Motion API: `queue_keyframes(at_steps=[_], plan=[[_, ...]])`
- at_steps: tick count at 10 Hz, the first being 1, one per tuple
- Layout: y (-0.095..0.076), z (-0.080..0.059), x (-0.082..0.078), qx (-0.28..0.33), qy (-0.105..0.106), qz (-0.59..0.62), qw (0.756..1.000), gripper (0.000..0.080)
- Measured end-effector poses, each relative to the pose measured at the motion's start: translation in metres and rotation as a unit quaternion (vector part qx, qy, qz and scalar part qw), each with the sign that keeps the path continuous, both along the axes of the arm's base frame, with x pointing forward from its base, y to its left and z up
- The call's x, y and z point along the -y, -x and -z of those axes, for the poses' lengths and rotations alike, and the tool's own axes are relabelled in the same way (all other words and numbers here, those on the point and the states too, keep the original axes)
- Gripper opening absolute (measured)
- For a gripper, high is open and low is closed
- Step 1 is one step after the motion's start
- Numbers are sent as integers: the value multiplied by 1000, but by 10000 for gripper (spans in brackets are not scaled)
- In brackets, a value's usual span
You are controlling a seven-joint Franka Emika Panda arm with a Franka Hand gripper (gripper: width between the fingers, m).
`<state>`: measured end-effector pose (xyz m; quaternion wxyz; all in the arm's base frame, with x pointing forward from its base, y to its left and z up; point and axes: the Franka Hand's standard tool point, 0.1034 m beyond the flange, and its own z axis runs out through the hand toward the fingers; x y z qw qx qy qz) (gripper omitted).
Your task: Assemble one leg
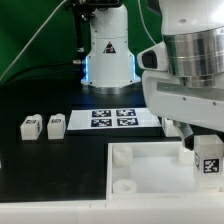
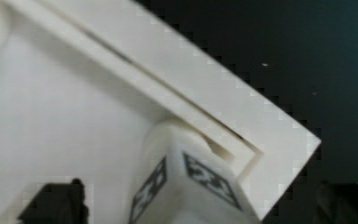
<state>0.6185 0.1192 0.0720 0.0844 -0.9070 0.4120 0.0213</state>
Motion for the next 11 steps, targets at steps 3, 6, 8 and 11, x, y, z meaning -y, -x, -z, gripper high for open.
queue_keyframes(at_steps=[3, 6, 8, 11], plan=[[-3, -1, 12, 30, 46, -258, 965, 648], [-4, -3, 8, 39, 48, -345, 936, 648], [-4, -3, 7, 34, 45, -307, 950, 386], [-3, -3, 5, 17, 40, -178, 983, 291]])
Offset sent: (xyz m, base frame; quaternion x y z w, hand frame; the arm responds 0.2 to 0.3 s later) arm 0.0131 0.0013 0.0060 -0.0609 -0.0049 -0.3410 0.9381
